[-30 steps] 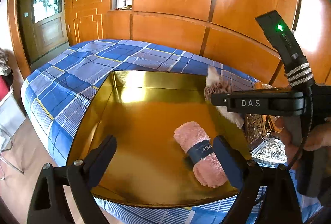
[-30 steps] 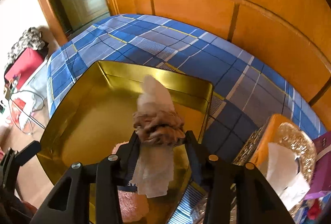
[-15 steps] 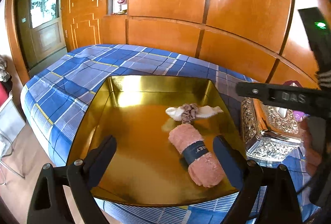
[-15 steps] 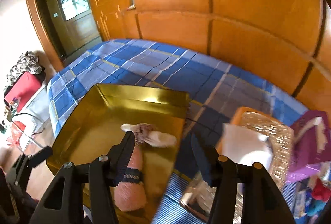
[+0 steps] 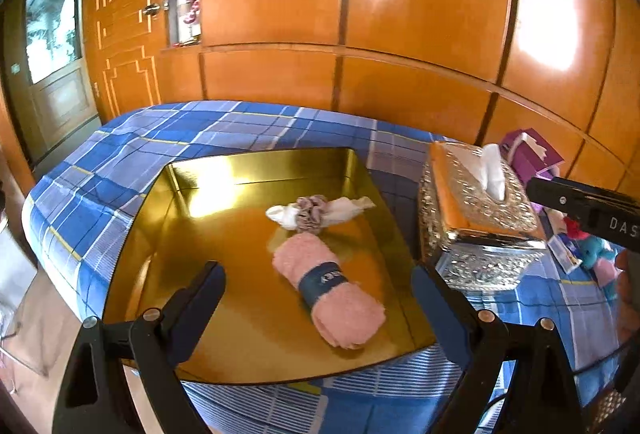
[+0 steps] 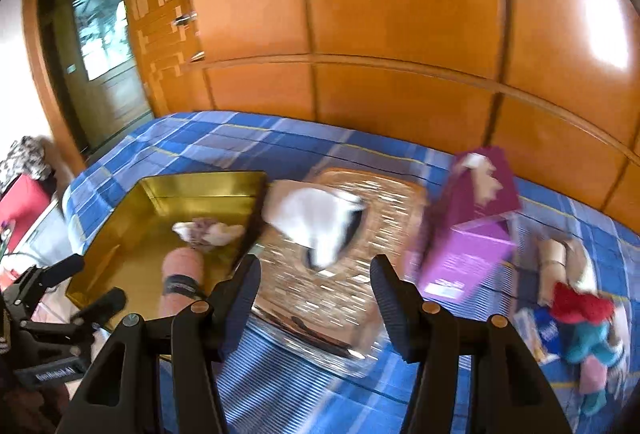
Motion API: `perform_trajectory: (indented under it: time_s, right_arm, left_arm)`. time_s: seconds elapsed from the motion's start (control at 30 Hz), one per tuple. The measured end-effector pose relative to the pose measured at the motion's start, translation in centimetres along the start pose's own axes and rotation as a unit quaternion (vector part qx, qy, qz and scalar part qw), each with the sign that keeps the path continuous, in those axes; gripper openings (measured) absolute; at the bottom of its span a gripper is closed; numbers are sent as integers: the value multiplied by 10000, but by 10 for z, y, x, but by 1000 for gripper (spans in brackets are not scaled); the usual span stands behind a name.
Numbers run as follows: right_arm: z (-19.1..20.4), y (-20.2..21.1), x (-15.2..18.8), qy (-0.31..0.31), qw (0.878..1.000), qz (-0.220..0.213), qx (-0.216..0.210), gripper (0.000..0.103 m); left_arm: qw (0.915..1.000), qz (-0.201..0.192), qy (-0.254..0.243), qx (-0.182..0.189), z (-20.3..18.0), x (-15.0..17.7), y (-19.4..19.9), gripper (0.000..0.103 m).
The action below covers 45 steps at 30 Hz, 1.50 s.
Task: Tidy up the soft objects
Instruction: 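Reach the left tool to the Tempo tissue pack and grasp it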
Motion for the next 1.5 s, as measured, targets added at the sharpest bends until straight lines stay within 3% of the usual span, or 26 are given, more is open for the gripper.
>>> perform_trajectory:
  time_s: [0.3,0.57,0.77,0.97,1.07,1.23,1.4,1.5]
  right_arm:
    - [-59,22,34,-492,9969,96,609,58]
    - [-127,44,68,-949,9859,253,1356,58]
    - [-188,58,89,-1377,9668,282,2134,58]
    - [-248,74,127,-2132,9325,267,2903,58]
    - [-277,88,148,-3124,9098,93,2730,58]
    - [-300,100,174,-4018,8817,-99,2471,58]
    - [-303,98,178,-4238,8769,-93,2267,58]
    - [-302,93,177,-4200,8819,-81,2138,58]
  left_arm:
    - [9993,9,-309,230,-24,8,8,95]
    - [9958,15,-742,537,-52,14,19,95]
    - [9893,111,-1167,865,-85,19,24,95]
    - [9753,309,-1811,1223,-131,30,24,94]
    - [9671,436,-2077,1405,-156,36,22,94]
    - [9498,719,-2500,1736,-206,46,13,90]
    - [9311,1267,-2687,2116,-265,62,-9,82]
    - [9268,1622,-2650,2109,-292,70,-30,76]
Point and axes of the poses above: each gripper's, at about its wrist camera, not at the fingertips, and y roughly against the way its jaws point, z to its left, x to its underside, the point moved 1 cm from there along -y, roughly the way its jaws point, and after that the axes turned 12 degrees about y, right-handed, at the moved point
